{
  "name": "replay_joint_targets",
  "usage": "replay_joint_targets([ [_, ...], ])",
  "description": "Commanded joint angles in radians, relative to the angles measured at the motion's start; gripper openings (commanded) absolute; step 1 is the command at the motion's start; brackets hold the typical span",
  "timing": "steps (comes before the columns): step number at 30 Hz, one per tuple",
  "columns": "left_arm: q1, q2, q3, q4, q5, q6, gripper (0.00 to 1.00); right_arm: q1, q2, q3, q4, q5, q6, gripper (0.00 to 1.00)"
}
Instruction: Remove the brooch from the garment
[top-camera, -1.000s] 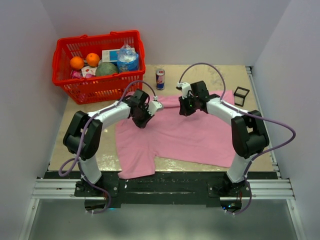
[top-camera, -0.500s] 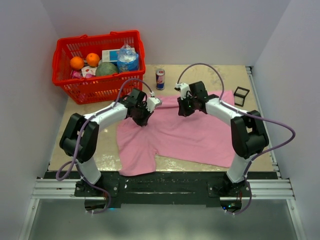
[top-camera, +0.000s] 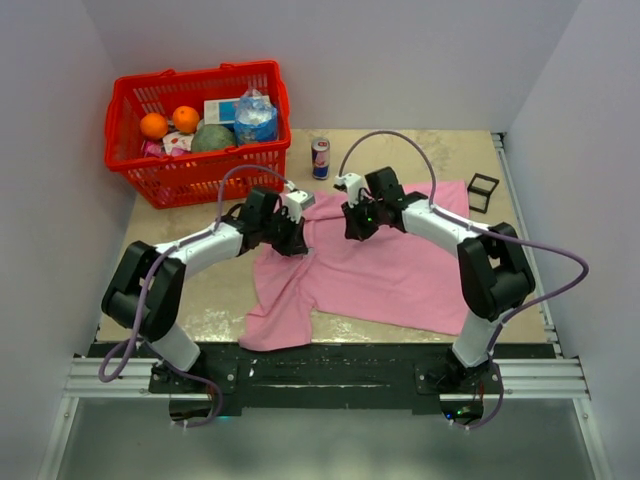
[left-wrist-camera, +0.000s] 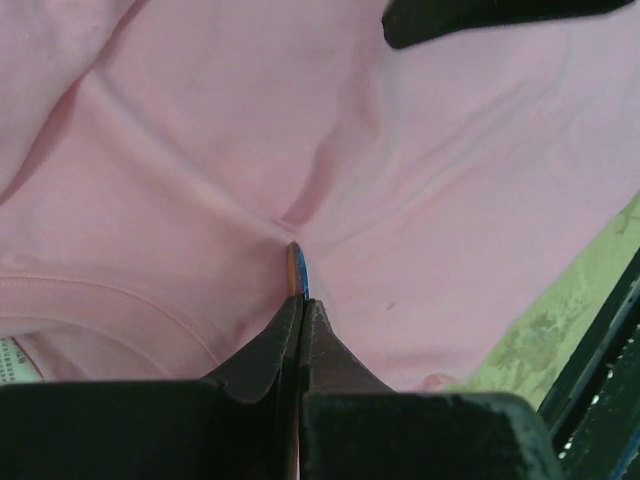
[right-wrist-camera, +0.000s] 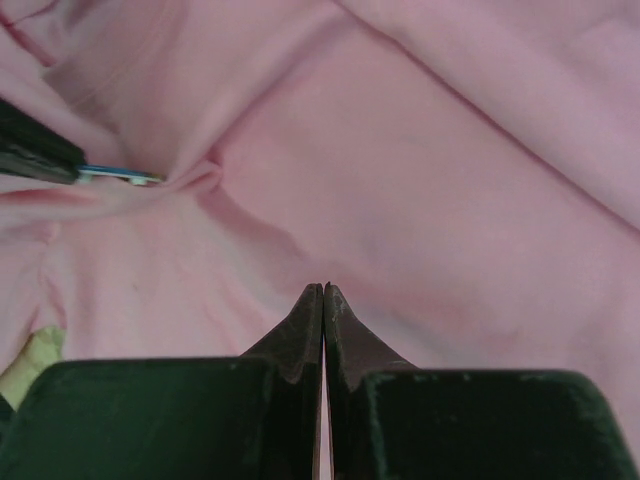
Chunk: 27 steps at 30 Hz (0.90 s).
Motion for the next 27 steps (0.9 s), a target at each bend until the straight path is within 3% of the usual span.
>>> replay_joint_targets([
  [1,0.078,-0.038,-0.055,0.207,0.103,-0.187,0.00,0.077,-0.012,0.017,0.019,-0.097,0.001,0.00],
  [7,0.207,0.019,-0.171,0.383,0.236,-0.392,0.00,0.138,0.096,0.094,0.066,-0.118,0.085,0.00],
  [18,0.255,0.122,-0.171,0.391,0.287,-0.420,0.00,0.209,0.220,0.314,0.079,-0.191,0.213,0.00],
  [27,0.318,0.199,-0.141,0.360,0.351,-0.440,0.00,0.333,0.191,0.256,0.069,-0.205,0.116,0.00],
])
